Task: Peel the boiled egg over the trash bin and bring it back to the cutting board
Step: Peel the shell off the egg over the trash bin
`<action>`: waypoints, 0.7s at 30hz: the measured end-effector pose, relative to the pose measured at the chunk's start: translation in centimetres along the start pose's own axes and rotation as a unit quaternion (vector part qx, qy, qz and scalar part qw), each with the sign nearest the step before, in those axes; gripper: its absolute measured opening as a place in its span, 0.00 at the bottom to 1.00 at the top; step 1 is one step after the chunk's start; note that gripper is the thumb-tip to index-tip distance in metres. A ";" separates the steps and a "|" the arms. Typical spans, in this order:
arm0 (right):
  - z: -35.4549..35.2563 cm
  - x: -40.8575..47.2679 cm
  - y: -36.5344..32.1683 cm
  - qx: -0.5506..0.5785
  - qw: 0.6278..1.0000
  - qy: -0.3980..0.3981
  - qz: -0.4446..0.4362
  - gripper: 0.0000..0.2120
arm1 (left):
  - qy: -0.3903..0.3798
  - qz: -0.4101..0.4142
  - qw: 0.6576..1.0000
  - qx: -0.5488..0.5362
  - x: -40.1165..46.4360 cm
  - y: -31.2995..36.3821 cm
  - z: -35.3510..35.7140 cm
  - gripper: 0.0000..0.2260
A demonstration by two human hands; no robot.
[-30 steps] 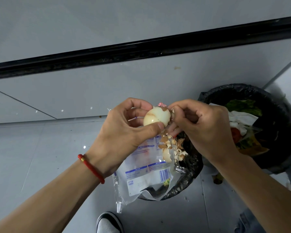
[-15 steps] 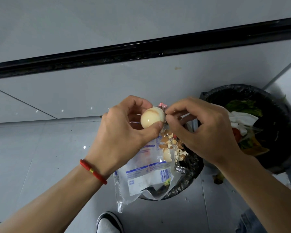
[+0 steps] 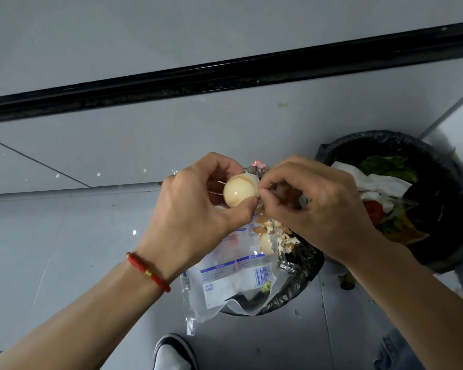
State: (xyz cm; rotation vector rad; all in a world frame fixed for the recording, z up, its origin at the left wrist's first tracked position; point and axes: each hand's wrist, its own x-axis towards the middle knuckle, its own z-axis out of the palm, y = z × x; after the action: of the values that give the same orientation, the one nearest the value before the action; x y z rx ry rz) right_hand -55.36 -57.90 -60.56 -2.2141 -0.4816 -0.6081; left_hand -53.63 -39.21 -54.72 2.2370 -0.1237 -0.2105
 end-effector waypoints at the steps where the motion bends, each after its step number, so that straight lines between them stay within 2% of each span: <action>1: 0.0 0.0 0.1 -0.008 1.000 0.001 0.011 0.05 | 0.001 0.002 1.000 0.001 0.0 -0.1 0.0 0.14; 5: -0.4 0.1 0.9 0.005 0.998 -0.019 0.051 0.02 | -0.004 -0.003 1.000 -0.010 0.3 -0.3 -0.2 0.15; 7: -0.4 0.0 1.0 0.009 0.998 -0.022 0.050 0.05 | -0.011 -0.012 1.000 -0.023 0.4 -0.4 -0.3 0.15; 10: -0.2 0.1 0.9 0.019 0.999 -0.013 0.040 0.01 | -0.026 -0.034 0.997 -0.061 0.5 -0.2 -0.3 0.16; 13: -0.3 0.2 0.9 0.034 0.997 0.019 0.059 0.09 | -0.041 -0.069 0.988 -0.132 0.7 -0.1 -0.4 0.15; 14: -0.3 0.2 0.8 0.046 0.996 0.020 0.072 0.09 | -0.045 -0.079 0.985 -0.148 0.7 0.0 -0.5 0.15; 16: -0.4 0.1 0.7 0.074 0.993 0.007 0.092 0.06 | -0.050 -0.086 0.982 -0.160 0.8 0.2 -0.7 0.15; 21: -0.2 0.1 0.7 0.128 0.986 -0.022 0.106 0.14 | -0.067 -0.072 0.982 -0.162 0.8 0.5 -0.9 0.14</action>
State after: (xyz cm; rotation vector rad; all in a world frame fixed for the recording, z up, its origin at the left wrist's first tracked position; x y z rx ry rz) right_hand -54.97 -58.46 -60.75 -2.0029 -0.3208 -0.3622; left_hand -52.70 -38.93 -53.89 1.9076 0.0003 -0.4299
